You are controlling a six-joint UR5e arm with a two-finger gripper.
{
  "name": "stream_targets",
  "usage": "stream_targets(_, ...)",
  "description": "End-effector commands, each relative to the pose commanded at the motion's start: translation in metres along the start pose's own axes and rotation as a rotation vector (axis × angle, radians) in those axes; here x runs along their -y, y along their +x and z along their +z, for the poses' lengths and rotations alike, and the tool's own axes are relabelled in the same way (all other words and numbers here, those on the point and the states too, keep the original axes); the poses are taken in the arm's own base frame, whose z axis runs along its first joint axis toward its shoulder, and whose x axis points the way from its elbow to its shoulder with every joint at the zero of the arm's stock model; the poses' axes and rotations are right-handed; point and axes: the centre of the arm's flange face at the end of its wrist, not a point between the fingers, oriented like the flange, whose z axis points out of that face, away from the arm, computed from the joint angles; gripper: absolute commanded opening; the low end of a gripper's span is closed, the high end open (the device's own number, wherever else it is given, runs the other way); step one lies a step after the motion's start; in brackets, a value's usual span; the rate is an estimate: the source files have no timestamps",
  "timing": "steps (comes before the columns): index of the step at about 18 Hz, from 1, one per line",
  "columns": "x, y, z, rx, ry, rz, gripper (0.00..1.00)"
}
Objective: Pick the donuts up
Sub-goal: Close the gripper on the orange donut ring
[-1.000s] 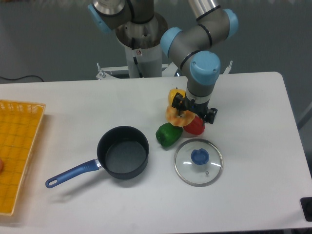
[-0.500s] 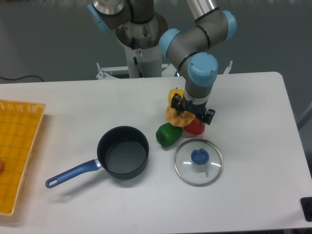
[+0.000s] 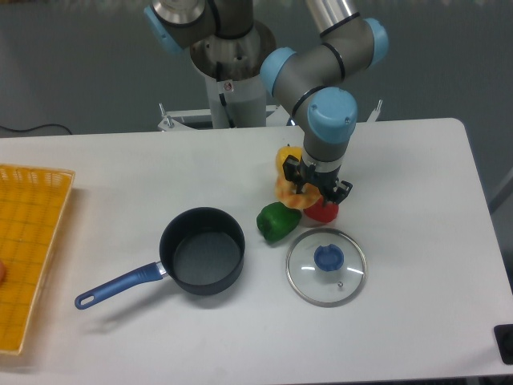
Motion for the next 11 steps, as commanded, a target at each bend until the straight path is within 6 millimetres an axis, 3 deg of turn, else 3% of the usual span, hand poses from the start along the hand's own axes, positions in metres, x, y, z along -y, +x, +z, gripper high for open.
stream_targets(6, -0.0002, 0.0003, -0.0016, 0.003, 0.001, -0.002, 0.14)
stream_targets(11, -0.0025, -0.0022, -0.0044, 0.007, 0.003, -0.005, 0.11)
